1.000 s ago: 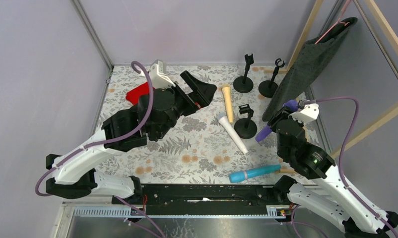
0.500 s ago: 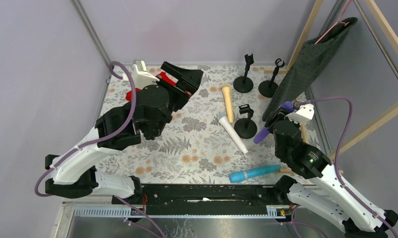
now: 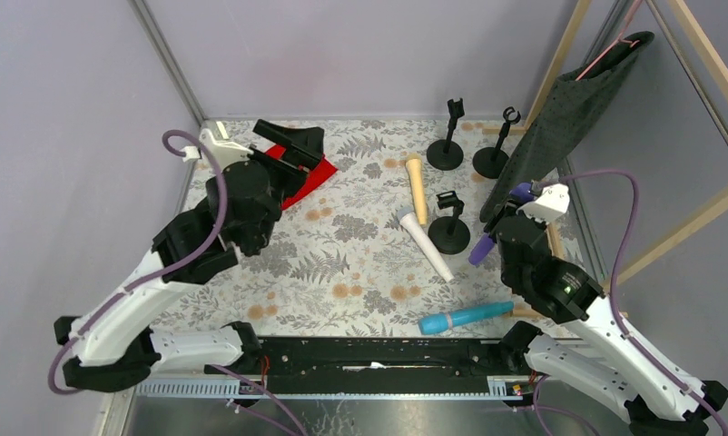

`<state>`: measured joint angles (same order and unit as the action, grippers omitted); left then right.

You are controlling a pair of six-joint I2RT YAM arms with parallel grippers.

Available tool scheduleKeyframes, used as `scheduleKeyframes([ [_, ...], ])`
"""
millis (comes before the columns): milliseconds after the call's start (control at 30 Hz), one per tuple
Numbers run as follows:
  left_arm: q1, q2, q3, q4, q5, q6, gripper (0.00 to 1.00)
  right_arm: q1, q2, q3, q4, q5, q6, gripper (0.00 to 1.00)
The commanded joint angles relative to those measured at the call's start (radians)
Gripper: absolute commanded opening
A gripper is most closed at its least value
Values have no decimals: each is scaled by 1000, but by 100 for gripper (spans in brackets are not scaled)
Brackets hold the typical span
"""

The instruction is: Attach the microphones to the stand

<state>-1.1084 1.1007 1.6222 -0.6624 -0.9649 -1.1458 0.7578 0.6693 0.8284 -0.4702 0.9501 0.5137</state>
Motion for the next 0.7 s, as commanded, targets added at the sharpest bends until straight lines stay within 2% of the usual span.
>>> scheduleKeyframes([
  [0, 266, 27, -154, 120, 400, 105, 99, -28, 83, 132, -57, 31, -57, 0],
  [67, 372, 87, -199, 128, 593, 133, 99, -64, 107, 153, -63, 7, -75, 0],
  [167, 406, 128, -364, 281, 727, 215, 99, -124, 117, 158, -28, -55, -116, 0],
  [300, 404, 98, -654, 668, 849, 296, 99, -211, 128, 167, -14, -146, -130, 0],
  [367, 404, 86, -796, 910, 939, 317, 99, -239, 125, 165, 1, -180, -141, 0],
  [433, 393, 101, -890, 1126, 982, 335, 99, -249, 125, 170, 10, -203, -152, 0],
  [567, 332, 200, -946, 1345, 1037, 471, 99, -253, 129, 189, 11, -256, -150, 0],
  [667, 239, 276, -968, 1497, 976, 581, 99, -253, 109, 195, 15, -312, -144, 0],
])
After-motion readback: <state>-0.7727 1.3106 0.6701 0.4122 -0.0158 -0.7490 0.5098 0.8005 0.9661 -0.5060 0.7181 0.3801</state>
